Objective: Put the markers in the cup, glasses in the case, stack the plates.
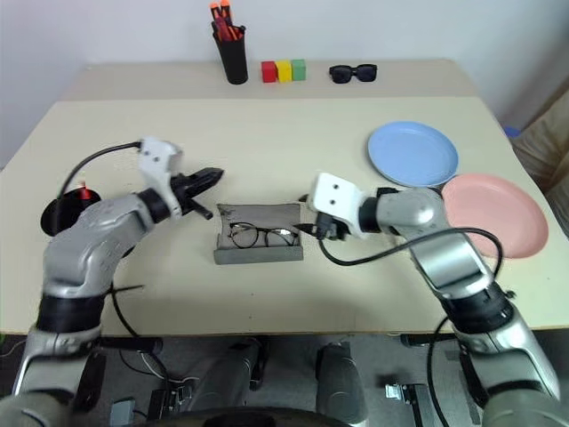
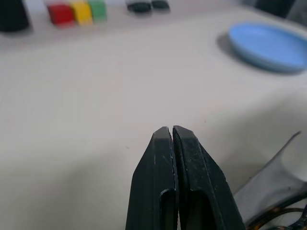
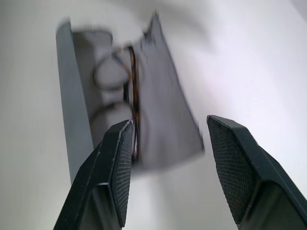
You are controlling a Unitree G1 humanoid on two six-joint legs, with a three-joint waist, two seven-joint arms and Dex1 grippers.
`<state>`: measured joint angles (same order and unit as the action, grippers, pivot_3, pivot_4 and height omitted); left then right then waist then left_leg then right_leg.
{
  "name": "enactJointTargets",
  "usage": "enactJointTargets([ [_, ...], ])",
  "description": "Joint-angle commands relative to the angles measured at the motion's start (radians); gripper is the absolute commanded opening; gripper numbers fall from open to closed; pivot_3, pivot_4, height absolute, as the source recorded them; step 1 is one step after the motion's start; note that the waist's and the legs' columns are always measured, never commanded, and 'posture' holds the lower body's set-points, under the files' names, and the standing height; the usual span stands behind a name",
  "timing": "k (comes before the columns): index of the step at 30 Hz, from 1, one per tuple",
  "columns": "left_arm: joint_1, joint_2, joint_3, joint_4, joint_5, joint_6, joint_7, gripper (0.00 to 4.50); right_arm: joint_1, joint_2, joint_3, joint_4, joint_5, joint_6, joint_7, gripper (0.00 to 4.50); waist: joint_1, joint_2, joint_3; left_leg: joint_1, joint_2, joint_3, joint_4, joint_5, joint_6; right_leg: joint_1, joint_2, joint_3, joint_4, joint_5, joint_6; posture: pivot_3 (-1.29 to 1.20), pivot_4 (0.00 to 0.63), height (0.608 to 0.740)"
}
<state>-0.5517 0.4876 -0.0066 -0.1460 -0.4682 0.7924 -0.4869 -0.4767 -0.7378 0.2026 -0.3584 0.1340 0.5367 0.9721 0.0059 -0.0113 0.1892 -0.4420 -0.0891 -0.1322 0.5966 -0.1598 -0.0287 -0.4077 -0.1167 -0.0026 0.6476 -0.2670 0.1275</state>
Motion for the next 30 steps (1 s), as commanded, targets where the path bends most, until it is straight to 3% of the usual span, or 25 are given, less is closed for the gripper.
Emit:
enactJointTargets([
  [1, -0.12, 0.001, -0.094, 0.092, 0.009, 0.098, -0.078, 0.01, 0.048, -0.033, -0.076, -0.092, 0.027, -0.011, -0.013, 2.49, 0.002, 0.0, 0.0, 0.0, 0.0, 0.0, 0.0, 0.0, 0.0, 0.0, 0.0, 0.0, 0.0, 0.0, 0.0, 0.0, 0.15, 0.74],
  [7, -0.181, 0.016, -0.181, 0.174, 0.033, 0.11, -0.206, 0.01, 0.143, -0.061, -0.156, -0.177, 0.083, 0.033, -0.027, 2.49, -0.019, 0.0, 0.0, 0.0, 0.001, -0.001, 0.0, 0.0, 0.0, 0.0, 0.0, 0.0, 0.0, 0.0, 0.0, 0.0, 0.15, 0.74],
  [13, -0.106, 0.134, -0.271, 0.059, 0.054, 0.096, -0.374, 0.01, 0.17, -0.073, -0.179, -0.164, 0.081, 0.025, -0.052, 2.49, -0.022, 0.0, 0.0, 0.001, 0.002, -0.001, 0.0, 0.0, 0.0, 0.0, -0.001, 0.001, 0.0, 0.0, 0.0, 0.0, 0.15, 0.74],
  [23, 0.067, 0.227, -0.213, -0.132, 0.053, 0.057, -0.396, 0.01, 0.121, -0.062, -0.14, -0.061, 0.055, -0.027, -0.064, 2.49, -0.019, 0.0, 0.0, 0.001, 0.002, -0.001, 0.0, 0.0, 0.0, 0.001, -0.002, 0.001, 0.0, -0.002, -0.003, 0.0, 0.15, 0.74],
  [30, 0.208, 0.237, -0.111, -0.256, 0.024, 0.06, -0.332, 0.01, 0.108, -0.057, -0.123, -0.01, 0.041, -0.07, -0.067, 2.49, -0.018, 0.0, 0.0, 0.001, 0.002, -0.001, 0.0, 0.0, 0.0, 0.0, -0.002, 0.001, 0.0, -0.002, -0.003, 0.0, 0.15, 0.74],
])
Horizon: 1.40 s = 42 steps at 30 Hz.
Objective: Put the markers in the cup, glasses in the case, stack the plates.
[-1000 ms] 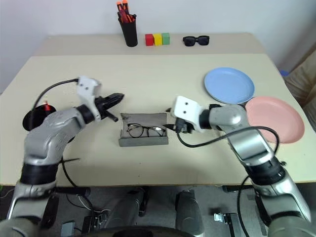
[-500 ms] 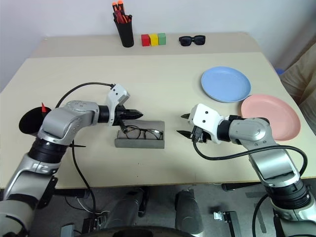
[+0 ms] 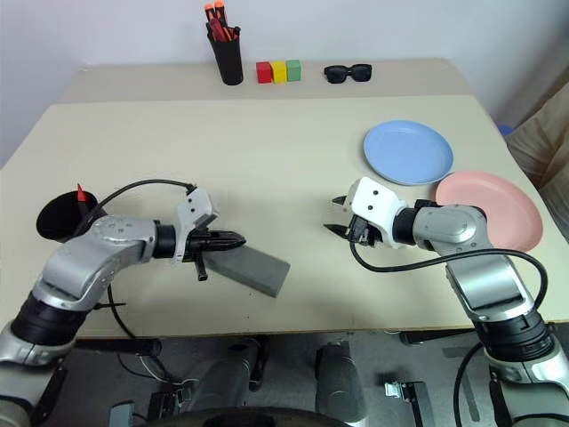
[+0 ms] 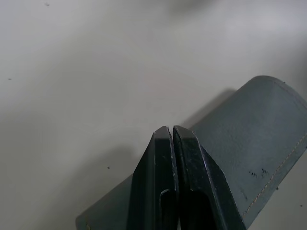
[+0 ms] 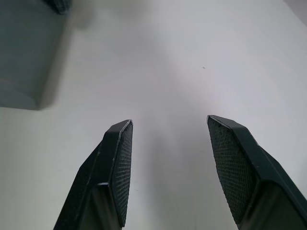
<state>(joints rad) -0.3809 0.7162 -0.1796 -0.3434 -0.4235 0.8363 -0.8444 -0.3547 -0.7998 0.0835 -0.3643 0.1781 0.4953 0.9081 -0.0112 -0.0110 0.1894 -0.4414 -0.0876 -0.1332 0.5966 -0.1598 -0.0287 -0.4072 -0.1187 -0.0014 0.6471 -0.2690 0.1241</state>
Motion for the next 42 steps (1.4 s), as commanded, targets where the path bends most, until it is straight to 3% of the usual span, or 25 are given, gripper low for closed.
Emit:
enactJointTargets([
  [1, 0.058, 0.013, 0.079, -0.082, -0.034, 0.028, 0.029, 0.01, -0.013, 0.005, -0.003, -0.001, -0.003, -0.032, -0.002, 2.49, -0.002, 0.0, 0.0, 0.0, 0.0, 0.0, 0.0, 0.0, 0.0, 0.0, 0.0, 0.0, 0.0, 0.0, 0.0, 0.0, 0.15, 0.74],
  [5, 0.159, 0.048, 0.11, -0.162, -0.022, -0.009, 0.036, 0.01, -0.015, 0.009, 0.002, 0.011, -0.002, -0.045, -0.003, 2.49, -0.002, 0.0, 0.0, 0.0, 0.0, 0.0, 0.0, 0.0, 0.0, 0.0, 0.0, 0.0, 0.0, 0.0, 0.0, 0.0, 0.15, 0.74],
  [9, 0.189, -0.01, 0.176, -0.177, -0.047, -0.085, 0.073, 0.01, -0.06, 0.034, 0.014, 0.068, -0.035, -0.044, -0.046, 2.49, 0.0, 0.0, 0.0, 0.0, 0.0, 0.0, 0.0, 0.0, 0.0, 0.0, 0.0, 0.0, 0.0, 0.0, -0.001, 0.0, 0.15, 0.74],
  [12, 0.224, -0.113, 0.254, -0.175, -0.032, -0.293, 0.107, 0.01, -0.147, 0.057, 0.038, 0.214, -0.132, -0.018, -0.143, 2.49, 0.0, 0.0, 0.0, 0.0, 0.0, 0.001, 0.0, 0.0, 0.0, 0.0, 0.0, 0.0, -0.001, 0.0, -0.001, 0.0, 0.15, 0.74],
  [14, 0.261, -0.135, 0.261, -0.189, -0.03, -0.333, 0.106, 0.01, -0.213, 0.061, 0.053, 0.353, -0.203, -0.003, -0.214, 2.49, 0.001, 0.0, 0.0, 0.0, 0.0, 0.001, 0.001, 0.0, 0.0, 0.0, 0.0, 0.001, -0.001, 0.0, -0.001, 0.0, 0.15, 0.74],
  [28, 0.344, -0.149, 0.243, -0.279, -0.072, -0.335, 0.144, 0.01, -0.386, 0.093, 0.173, 0.958, -0.468, -0.354, -0.405, 2.49, -0.003, 0.001, 0.0, 0.002, 0.0, 0.003, 0.0, 0.001, 0.0, 0.002, 0.001, 0.001, -0.001, 0.0, -0.001, 0.0, 0.15, 0.74],
  [32, 0.368, -0.148, 0.233, -0.306, -0.075, -0.323, 0.152, 0.01, -0.385, 0.091, 0.154, 0.982, -0.467, -0.397, -0.4, 2.49, -0.002, 0.001, 0.0, 0.002, 0.0, 0.003, 0.0, 0.001, 0.0, 0.002, 0.001, 0.001, 0.0, 0.0, -0.001, 0.0, 0.15, 0.74],
  [42, 0.429, -0.162, 0.191, -0.366, -0.034, -0.351, 0.202, 0.01, -0.245, 0.074, 0.049, 0.753, -0.346, -0.383, -0.276, 2.49, -0.001, 0.001, -0.001, 0.003, 0.0, 0.002, 0.0, 0.001, 0.0, 0.003, 0.001, 0.001, 0.0, 0.0, -0.001, 0.0, 0.15, 0.74],
])
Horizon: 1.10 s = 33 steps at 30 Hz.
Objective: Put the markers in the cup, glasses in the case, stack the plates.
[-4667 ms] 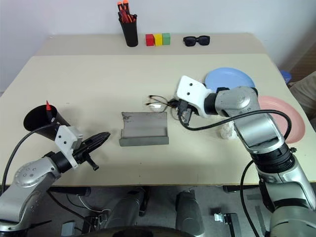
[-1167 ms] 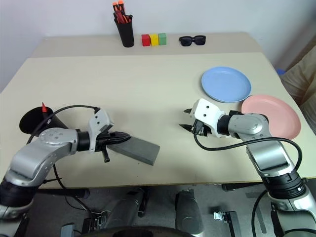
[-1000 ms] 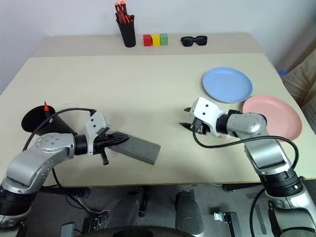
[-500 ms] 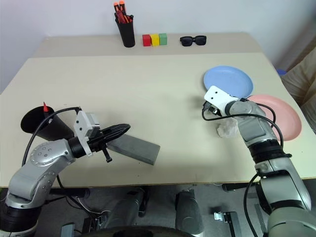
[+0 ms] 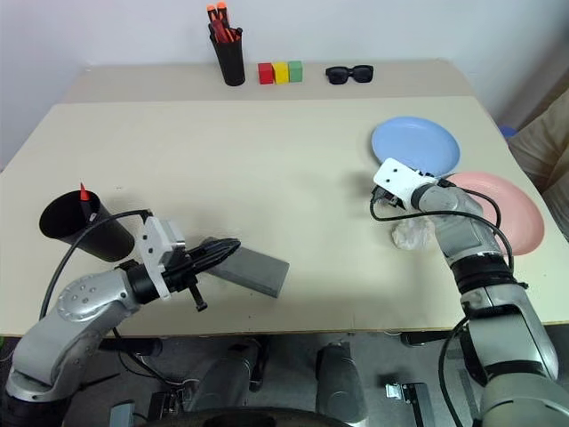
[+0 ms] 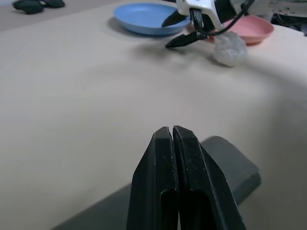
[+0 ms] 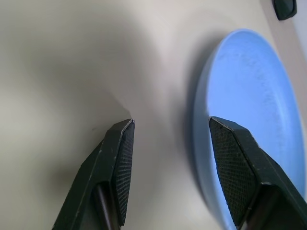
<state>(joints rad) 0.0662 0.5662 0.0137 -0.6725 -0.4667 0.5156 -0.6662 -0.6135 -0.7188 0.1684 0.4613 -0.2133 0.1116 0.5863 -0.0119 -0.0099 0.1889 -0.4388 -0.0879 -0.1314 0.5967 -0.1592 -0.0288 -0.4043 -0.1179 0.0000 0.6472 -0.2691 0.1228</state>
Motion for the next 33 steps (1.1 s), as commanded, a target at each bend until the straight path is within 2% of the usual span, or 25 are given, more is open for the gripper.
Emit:
enactJointTargets([
  [1, -0.021, -0.016, -0.006, -0.032, 0.018, -0.035, 0.031, 0.01, 0.018, -0.006, -0.045, -0.082, 0.053, 0.008, 0.053, 2.49, -0.002, 0.0, 0.0, 0.0, 0.0, 0.0, 0.0, 0.0, 0.0, 0.0, 0.0, 0.0, 0.0, 0.0, 0.0, 0.0, 0.15, 0.74],
  [4, -0.02, -0.024, -0.015, -0.028, 0.031, -0.048, 0.04, 0.01, 0.018, -0.01, -0.066, -0.078, 0.066, 0.012, 0.059, 2.49, -0.002, 0.0, 0.0, 0.001, 0.0, 0.0, 0.0, 0.0, 0.0, 0.0, 0.0, 0.0, 0.0, 0.0, 0.0, 0.0, 0.15, 0.74],
  [7, -0.035, -0.028, -0.012, -0.017, 0.035, -0.055, 0.05, 0.0, -0.019, -0.012, -0.079, -0.025, 0.07, -0.007, 0.055, 3.29, -0.001, 0.0, 0.0, 0.001, 0.0, 0.0, 0.0, 0.0, 0.0, 0.0, 0.0, 0.0, 0.0, 0.0, 0.0, 0.0, 0.15, 0.74],
  [9, -0.035, -0.027, -0.007, -0.017, 0.031, -0.055, 0.047, 0.0, -0.033, -0.016, -0.08, -0.003, 0.064, -0.029, 0.047, 4.27, -0.001, 0.0, 0.0, 0.001, 0.0, 0.001, 0.0, 0.0, 0.0, 0.0, 0.0, 0.0, 0.0, 0.0, 0.0, 0.0, 0.15, 0.74],
  [10, -0.034, -0.026, -0.005, -0.016, 0.031, -0.057, 0.045, 0.0, -0.037, -0.015, -0.083, 0.003, 0.066, -0.035, 0.044, 4.48, -0.001, 0.0, 0.0, 0.001, 0.0, 0.001, 0.0, 0.0, 0.0, 0.0, 0.0, 0.0, 0.0, 0.0, 0.0, 0.0, 0.15, 0.74],
  [20, -0.065, -0.033, 0.0, 0.011, 0.021, -0.06, 0.036, 0.0, -0.038, -0.01, -0.093, -0.008, 0.058, -0.072, 0.024, 4.48, -0.001, 0.0, 0.0, 0.001, 0.0, 0.001, 0.0, 0.0, 0.0, 0.0, 0.0, 0.0, 0.0, 0.0, 0.0, 0.0, 0.15, 0.74],
  [25, -0.128, -0.026, 0.023, 0.078, 0.011, -0.059, 0.021, 0.0, -0.141, 0.01, -0.058, 0.106, 0.012, -0.095, -0.009, 4.48, -0.004, 0.001, 0.0, 0.001, 0.0, 0.001, 0.0, 0.0, 0.0, 0.0, 0.0, 0.0, 0.0, 0.0, 0.0, 0.0, 0.15, 0.74],
  [33, -0.059, -0.045, 0.048, 0.045, -0.004, -0.07, 0.045, 0.0, -0.147, 0.014, -0.064, 0.16, -0.012, -0.105, -0.051, 4.48, 0.001, 0.001, 0.0, 0.001, 0.0, 0.001, -0.001, 0.0, 0.0, -0.001, 0.0, 0.0, 0.0, 0.001, 0.002, 0.0, 0.15, 0.74],
])
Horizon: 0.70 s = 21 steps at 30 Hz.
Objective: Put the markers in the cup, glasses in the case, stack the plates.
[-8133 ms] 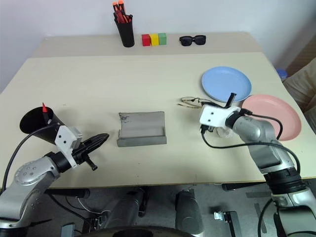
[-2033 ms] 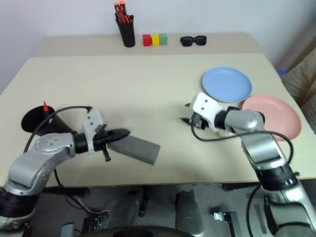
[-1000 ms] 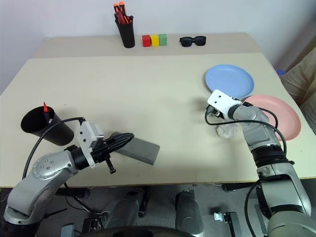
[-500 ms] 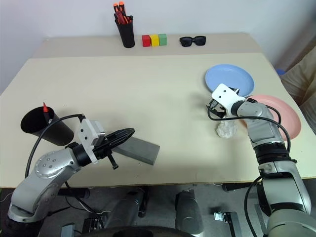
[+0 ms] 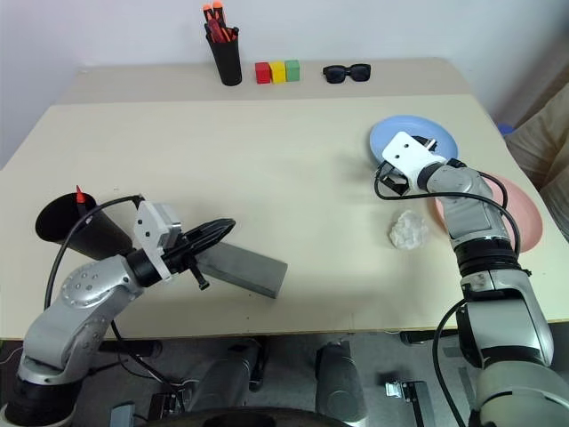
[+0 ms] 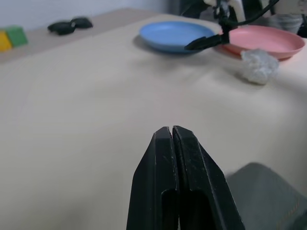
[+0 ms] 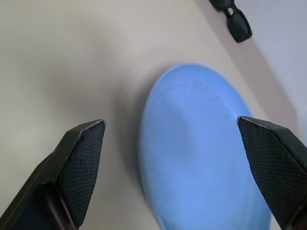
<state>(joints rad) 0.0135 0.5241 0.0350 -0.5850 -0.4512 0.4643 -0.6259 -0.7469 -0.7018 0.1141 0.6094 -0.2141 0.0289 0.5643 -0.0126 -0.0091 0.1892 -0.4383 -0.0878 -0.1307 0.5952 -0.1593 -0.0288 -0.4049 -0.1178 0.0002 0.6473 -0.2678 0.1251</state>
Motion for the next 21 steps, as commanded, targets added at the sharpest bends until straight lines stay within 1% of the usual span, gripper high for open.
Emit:
enactJointTargets([
  [1, -0.01, -0.002, 0.022, -0.044, -0.022, -0.017, 0.004, 0.0, -0.015, -0.006, -0.009, 0.025, -0.017, -0.031, -0.037, 4.48, 0.002, 0.0, 0.0, 0.0, 0.0, 0.0, 0.0, 0.0, 0.0, 0.0, 0.0, 0.0, 0.0, -0.001, -0.002, 0.0, 0.15, 0.74],
  [6, -0.035, 0.006, 0.02, -0.038, -0.036, -0.006, -0.003, 0.0, -0.027, -0.011, -0.003, 0.09, -0.037, -0.07, -0.055, 4.48, -0.001, 0.0, 0.0, 0.0, 0.0, 0.0, 0.001, 0.0, 0.0, 0.001, 0.0, 0.0, 0.0, -0.001, -0.002, 0.0, 0.15, 0.74],
  [10, -0.074, 0.002, 0.006, -0.016, -0.031, -0.004, -0.004, 0.0, -0.088, 0.004, 0.013, 0.248, -0.064, -0.063, -0.08, 4.48, -0.004, 0.0, 0.0, 0.0, 0.0, 0.0, 0.001, 0.0, 0.0, 0.001, 0.0, 0.0, 0.0, -0.001, -0.002, 0.0, 0.15, 0.74],
  [14, -0.089, -0.005, -0.001, -0.018, -0.032, 0.003, 0.003, 0.0, -0.133, 0.01, 0.032, 0.344, -0.078, -0.091, -0.09, 4.48, -0.005, 0.0, 0.0, 0.001, 0.0, 0.001, 0.001, 0.0, 0.0, 0.001, 0.0, 0.0, 0.0, -0.001, -0.002, 0.0, 0.15, 0.74],
  [15, -0.09, -0.007, -0.003, -0.021, -0.032, 0.004, 0.005, 0.0, -0.144, 0.011, 0.036, 0.364, -0.079, -0.099, -0.085, 4.24, -0.005, 0.0, 0.0, 0.001, 0.0, 0.0, 0.001, 0.0, 0.0, 0.002, 0.0, 0.0, 0.0, -0.001, -0.002, 0.0, 0.15, 0.74],
  [17, -0.089, -0.011, -0.007, -0.023, -0.03, 0.005, 0.009, 0.0, -0.169, 0.013, 0.046, 0.408, -0.086, -0.119, -0.078, 3.63, -0.005, 0.0, 0.0, 0.001, 0.0, 0.001, 0.001, 0.0, 0.0, 0.002, 0.0, 0.0, 0.0, -0.001, -0.002, 0.0, 0.15, 0.74],
  [18, -0.087, -0.013, -0.007, -0.024, -0.03, 0.006, 0.01, 0.0, -0.176, 0.013, 0.052, 0.423, -0.09, -0.129, -0.073, 3.17, -0.005, 0.0, 0.0, 0.001, 0.0, 0.001, 0.001, 0.0, 0.0, 0.002, 0.0, 0.0, 0.0, -0.001, -0.002, 0.0, 0.15, 0.74],
  [19, -0.086, -0.014, -0.007, -0.025, -0.031, 0.006, 0.01, 0.0, -0.181, 0.013, 0.057, 0.434, -0.092, -0.139, -0.066, 2.61, -0.005, 0.0, 0.0, 0.001, 0.0, 0.001, 0.001, 0.0, 0.0, 0.002, 0.0, 0.0, 0.0, -0.001, -0.002, 0.0, 0.15, 0.74],
  [21, -0.084, -0.016, -0.008, -0.025, -0.031, 0.007, 0.011, 0.0, -0.185, 0.013, 0.062, 0.444, -0.09, -0.158, -0.055, 1.7, -0.004, 0.0, 0.0, 0.001, 0.0, 0.001, 0.001, 0.0, 0.0, 0.002, 0.0, 0.0, 0.0, -0.001, -0.002, 0.0, 0.15, 0.74],
])
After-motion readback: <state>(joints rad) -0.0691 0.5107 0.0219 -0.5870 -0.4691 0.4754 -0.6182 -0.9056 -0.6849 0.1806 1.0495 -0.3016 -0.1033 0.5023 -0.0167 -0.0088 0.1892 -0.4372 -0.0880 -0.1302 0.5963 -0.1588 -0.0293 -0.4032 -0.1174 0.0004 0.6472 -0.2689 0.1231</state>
